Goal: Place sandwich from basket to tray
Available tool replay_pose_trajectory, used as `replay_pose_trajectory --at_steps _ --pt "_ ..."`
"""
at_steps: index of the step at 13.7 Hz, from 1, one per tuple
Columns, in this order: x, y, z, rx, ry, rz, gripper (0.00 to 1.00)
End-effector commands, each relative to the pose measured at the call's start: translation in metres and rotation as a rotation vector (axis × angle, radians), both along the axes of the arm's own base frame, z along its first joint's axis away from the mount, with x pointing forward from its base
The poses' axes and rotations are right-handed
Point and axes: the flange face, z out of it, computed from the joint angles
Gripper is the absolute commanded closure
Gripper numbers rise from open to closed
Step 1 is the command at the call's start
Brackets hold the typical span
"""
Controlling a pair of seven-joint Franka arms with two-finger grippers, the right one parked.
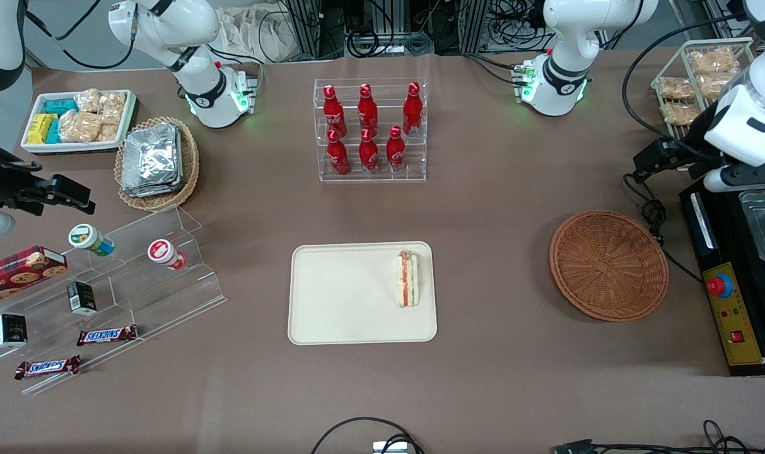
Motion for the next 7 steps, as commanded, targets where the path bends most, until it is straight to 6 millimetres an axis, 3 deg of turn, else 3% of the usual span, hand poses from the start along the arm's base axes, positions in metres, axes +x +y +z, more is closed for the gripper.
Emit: replay_pose_trajectory --at_steps 1,7 --pt "-0.0074 0.0126 0.0117 -0.003 -0.003 -0.064 0.00" --pt "-0.0049 0.0145 0.0092 0.034 0.000 -0.106 0.00"
